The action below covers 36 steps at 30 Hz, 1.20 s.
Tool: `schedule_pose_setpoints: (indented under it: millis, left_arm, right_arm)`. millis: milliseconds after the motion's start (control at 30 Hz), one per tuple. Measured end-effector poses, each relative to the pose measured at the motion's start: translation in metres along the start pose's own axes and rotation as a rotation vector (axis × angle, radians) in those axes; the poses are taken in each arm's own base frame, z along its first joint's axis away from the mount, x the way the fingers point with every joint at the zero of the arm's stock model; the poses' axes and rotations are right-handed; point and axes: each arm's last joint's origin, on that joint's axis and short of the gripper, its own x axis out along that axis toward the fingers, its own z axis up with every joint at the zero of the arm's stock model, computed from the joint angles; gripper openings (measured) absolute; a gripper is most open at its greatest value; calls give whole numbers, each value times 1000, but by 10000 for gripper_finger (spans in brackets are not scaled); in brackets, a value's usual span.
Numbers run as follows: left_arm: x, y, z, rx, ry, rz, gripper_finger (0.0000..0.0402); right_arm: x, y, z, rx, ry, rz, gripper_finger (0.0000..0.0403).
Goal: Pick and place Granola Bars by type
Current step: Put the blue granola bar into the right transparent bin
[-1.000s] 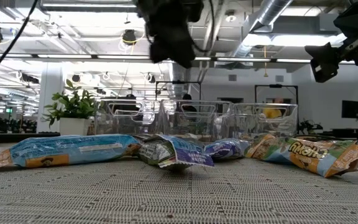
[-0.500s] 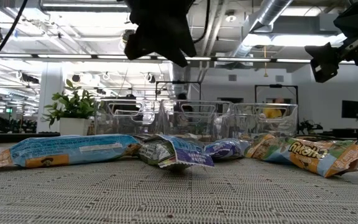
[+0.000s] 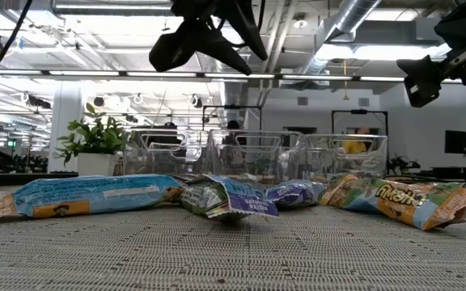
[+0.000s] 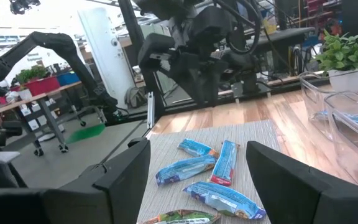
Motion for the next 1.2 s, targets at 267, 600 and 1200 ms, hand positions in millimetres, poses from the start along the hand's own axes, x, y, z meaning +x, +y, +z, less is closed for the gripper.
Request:
schedule_pose_setpoints:
  millis: [267, 600, 1200]
  left_arm:
    - [-1, 3, -5, 34, 45, 28, 102]
    - [35, -3, -19, 11, 87, 5, 102]
    - [97, -14, -29, 181, 210, 64, 156]
  right_arm:
    - [0, 0, 0, 0, 0, 0, 260]
    - [0, 0, 0, 0, -1, 0, 260]
    - [0, 0, 0, 0, 0, 0, 260]
